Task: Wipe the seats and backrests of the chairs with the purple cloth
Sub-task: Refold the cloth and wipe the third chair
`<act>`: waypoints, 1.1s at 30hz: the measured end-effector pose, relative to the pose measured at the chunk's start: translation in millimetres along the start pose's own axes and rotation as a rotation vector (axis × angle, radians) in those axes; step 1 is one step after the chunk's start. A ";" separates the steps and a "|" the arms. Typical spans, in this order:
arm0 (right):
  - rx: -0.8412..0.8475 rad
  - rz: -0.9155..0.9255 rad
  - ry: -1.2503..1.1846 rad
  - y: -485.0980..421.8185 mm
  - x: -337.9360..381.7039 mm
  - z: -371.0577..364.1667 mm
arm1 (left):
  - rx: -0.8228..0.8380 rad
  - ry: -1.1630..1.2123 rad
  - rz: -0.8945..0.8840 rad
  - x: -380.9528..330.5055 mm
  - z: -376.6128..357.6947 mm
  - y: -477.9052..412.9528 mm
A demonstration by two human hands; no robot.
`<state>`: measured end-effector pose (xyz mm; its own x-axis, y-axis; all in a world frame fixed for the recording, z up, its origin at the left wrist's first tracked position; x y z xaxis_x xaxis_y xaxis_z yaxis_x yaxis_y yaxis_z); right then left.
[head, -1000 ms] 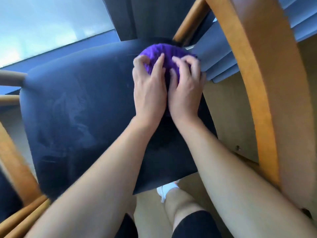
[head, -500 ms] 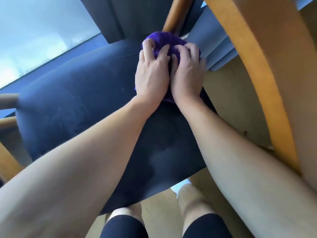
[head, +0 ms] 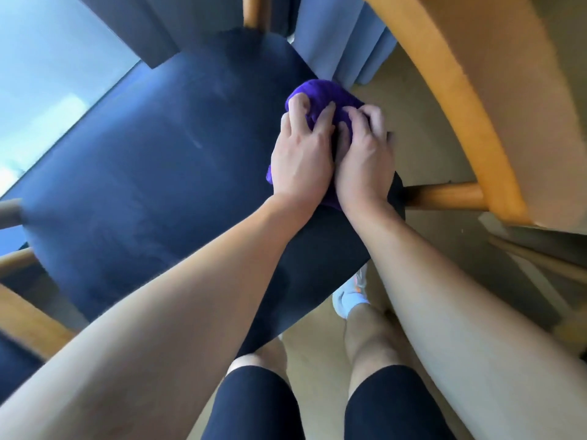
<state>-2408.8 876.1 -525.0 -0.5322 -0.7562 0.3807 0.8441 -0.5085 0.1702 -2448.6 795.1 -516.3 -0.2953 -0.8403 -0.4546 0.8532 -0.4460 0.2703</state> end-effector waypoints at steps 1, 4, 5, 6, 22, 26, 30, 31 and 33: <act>0.004 -0.025 -0.004 6.2 -5.1 2.0 | 0.010 -0.003 -0.013 -4.1 -4.2 4.8; -0.001 -0.118 -0.008 25.2 -18.5 7.4 | 0.041 0.000 -0.062 -15.6 -11.4 20.1; -0.013 -0.146 -0.013 33.2 -22.1 8.9 | 0.048 0.012 -0.083 -19.1 -13.4 25.8; -0.024 -0.163 -0.023 41.4 -25.8 10.6 | 0.055 0.021 -0.101 -22.4 -15.8 32.0; -0.117 -0.359 -0.215 141.7 -9.6 1.2 | 0.123 -0.048 -0.270 -2.5 -20.3 116.5; -0.132 -0.352 -0.268 169.4 6.7 -1.7 | 0.117 -0.079 -0.288 15.9 -18.7 139.3; -0.109 -0.350 -0.303 200.6 17.6 -13.1 | 0.151 -0.117 -0.334 36.7 -13.8 168.6; -0.099 -0.348 -0.322 204.1 20.0 -11.9 | 0.180 -0.123 -0.347 37.4 -11.0 170.8; -0.075 -0.361 -0.368 202.8 19.9 -8.0 | 0.236 -0.126 -0.301 33.8 -5.2 166.7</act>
<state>-2248.7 754.7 -490.2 -0.7191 -0.3393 0.6064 0.5969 -0.7485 0.2890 -2314.0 693.9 -491.0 -0.5795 -0.6860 -0.4399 0.6029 -0.7241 0.3350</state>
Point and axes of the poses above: each hand's wrist, its own y-axis away from the middle knuckle, its own z-axis out of the back of the hand, x = y × z, the point moved 1 cm from there along -y, towards the middle knuckle, and after that the axes turned 10 degrees about x, right-handed, at the moved point
